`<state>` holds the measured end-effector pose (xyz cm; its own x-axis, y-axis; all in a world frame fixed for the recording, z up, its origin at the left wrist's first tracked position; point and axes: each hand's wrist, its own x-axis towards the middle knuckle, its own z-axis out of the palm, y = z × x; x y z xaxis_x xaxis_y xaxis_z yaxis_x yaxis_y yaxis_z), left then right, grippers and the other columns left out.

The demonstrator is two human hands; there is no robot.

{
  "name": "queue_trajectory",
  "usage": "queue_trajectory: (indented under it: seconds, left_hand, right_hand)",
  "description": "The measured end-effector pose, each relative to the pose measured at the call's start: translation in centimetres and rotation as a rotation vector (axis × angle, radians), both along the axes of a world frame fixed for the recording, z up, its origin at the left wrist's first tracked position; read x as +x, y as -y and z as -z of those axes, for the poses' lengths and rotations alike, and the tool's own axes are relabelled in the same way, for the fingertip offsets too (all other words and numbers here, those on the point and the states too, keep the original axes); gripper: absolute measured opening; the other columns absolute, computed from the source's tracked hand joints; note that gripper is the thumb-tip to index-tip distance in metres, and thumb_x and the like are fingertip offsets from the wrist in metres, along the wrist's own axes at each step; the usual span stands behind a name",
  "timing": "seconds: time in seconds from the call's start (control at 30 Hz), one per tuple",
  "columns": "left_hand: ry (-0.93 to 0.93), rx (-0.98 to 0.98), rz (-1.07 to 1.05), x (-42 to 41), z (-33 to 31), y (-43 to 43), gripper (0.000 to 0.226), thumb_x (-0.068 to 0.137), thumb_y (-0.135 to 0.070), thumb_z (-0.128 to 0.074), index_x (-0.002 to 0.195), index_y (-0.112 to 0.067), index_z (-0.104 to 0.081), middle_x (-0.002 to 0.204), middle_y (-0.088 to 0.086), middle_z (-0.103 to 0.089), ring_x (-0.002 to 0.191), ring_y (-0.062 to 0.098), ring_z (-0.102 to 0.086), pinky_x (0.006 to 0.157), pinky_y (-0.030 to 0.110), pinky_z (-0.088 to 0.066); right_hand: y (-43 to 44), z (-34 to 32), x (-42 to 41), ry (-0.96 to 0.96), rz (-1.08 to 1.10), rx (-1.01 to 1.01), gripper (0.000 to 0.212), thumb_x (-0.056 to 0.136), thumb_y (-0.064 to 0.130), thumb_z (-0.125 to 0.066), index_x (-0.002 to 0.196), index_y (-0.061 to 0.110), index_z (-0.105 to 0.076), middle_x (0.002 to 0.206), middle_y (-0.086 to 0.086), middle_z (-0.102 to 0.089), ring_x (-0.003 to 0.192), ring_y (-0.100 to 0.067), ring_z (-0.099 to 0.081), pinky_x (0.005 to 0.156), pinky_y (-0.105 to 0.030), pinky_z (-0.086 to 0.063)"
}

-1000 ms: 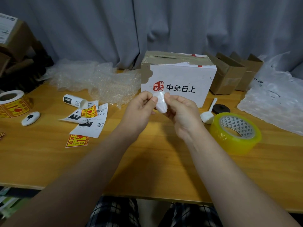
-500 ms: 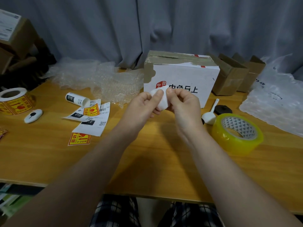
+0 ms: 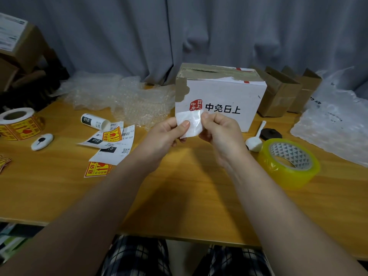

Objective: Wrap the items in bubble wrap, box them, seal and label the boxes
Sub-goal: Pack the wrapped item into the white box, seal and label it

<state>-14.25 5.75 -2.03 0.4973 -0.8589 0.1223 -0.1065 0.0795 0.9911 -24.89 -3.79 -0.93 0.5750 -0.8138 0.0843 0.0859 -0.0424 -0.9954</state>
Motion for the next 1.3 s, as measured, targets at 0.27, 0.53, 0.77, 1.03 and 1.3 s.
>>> queue_trajectory:
  seconds: [0.27, 0.53, 0.77, 1.03, 1.3]
  left_hand:
    - [0.054, 0.066, -0.025, 1.2, 0.6, -0.3, 0.019, 0.096, -0.026, -0.05, 0.103, -0.019, -0.067, 0.072, -0.006, -0.057, 0.063, 0.0, -0.05, 0.058, 0.017, -0.035]
    - [-0.029, 0.239, -0.303, 3.9, 1.9, -2.1, 0.021, 0.096, -0.029, -0.051, 0.087, -0.013, -0.061, 0.07, 0.002, -0.057, 0.06, 0.012, -0.049, 0.055, 0.024, -0.036]
    - [1.012, 0.578, -0.374, 3.2, -0.2, 0.7, 0.021, 0.091, -0.025, -0.058, 0.103, -0.01, -0.051, 0.085, 0.004, -0.055, 0.08, 0.023, -0.052, 0.063, 0.031, -0.036]
    - [1.195, 0.839, -0.156, 4.0, 0.0, 1.9, 0.05, 0.081, -0.041, -0.07, 0.116, -0.011, -0.051, 0.118, 0.01, -0.053, 0.107, 0.026, -0.052, 0.086, 0.034, -0.044]
    - [1.276, 0.795, -0.215, 3.8, -0.5, 2.0, 0.024, 0.088, -0.031, -0.062, 0.102, -0.012, -0.056, 0.108, 0.009, -0.059, 0.098, 0.026, -0.055, 0.081, 0.035, -0.044]
  right_hand:
    - [1.0, -0.4, -0.5, -0.096, 0.077, 0.002, 0.029, 0.093, 0.024, -0.061, 0.07, 0.008, -0.065, 0.073, -0.005, -0.062, 0.078, -0.02, -0.057, 0.077, -0.032, -0.052]
    - [3.3, -1.9, -2.7, 0.058, 0.356, 0.156, 0.025, 0.098, 0.021, -0.053, 0.074, 0.016, -0.057, 0.081, -0.003, -0.059, 0.077, -0.016, -0.056, 0.071, -0.028, -0.047]
    - [1.2, -0.6, -0.1, -0.062, 0.187, 0.01, 0.029, 0.096, 0.021, -0.057, 0.069, 0.011, -0.06, 0.072, -0.005, -0.059, 0.07, -0.018, -0.054, 0.06, -0.024, -0.047]
    - [0.8, 0.2, 1.0, -0.104, 0.186, 0.097, 0.008, 0.093, 0.021, -0.058, 0.089, 0.015, -0.063, 0.086, 0.002, -0.061, 0.086, -0.016, -0.057, 0.076, -0.027, -0.048]
    - [0.7, 0.2, 0.9, -0.091, 0.224, 0.097, 0.019, 0.091, 0.011, -0.056, 0.106, 0.022, -0.06, 0.112, 0.0, -0.057, 0.099, -0.017, -0.058, 0.068, -0.019, -0.049]
